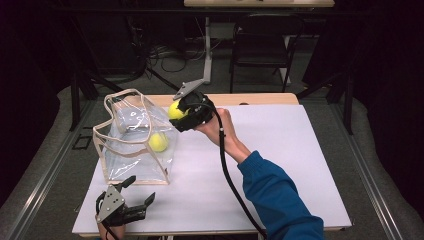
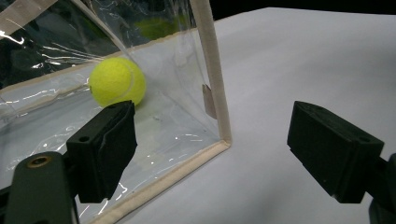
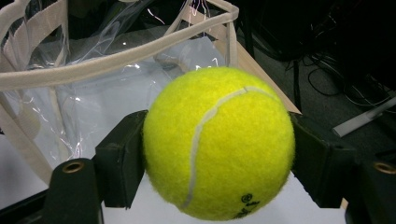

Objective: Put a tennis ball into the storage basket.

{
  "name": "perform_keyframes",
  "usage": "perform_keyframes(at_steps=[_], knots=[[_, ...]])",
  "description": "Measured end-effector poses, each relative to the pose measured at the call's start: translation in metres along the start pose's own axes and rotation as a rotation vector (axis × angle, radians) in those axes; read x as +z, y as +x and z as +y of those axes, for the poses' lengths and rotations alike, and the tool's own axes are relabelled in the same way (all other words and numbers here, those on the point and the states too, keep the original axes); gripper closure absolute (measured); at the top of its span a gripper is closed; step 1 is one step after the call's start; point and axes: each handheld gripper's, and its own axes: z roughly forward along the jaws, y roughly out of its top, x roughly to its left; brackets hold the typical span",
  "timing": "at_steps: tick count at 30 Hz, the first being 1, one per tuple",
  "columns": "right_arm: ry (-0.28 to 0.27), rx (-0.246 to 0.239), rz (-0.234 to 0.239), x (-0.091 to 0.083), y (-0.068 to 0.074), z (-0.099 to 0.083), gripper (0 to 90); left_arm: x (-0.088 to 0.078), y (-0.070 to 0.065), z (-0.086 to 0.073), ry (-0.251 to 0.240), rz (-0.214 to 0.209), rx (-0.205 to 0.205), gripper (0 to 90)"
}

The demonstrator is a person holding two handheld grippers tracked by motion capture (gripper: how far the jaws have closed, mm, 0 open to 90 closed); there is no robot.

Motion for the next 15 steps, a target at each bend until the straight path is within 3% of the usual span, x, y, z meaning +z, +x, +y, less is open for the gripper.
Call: perform_keyframes(at_steps=[15], knots=[[-0.021, -0.002, -0.005, 0.0010, 0.0020, 0.0058, 25.9, 0.0001, 0.0001, -0.0002, 0.000, -0.002, -0.003, 16.0]])
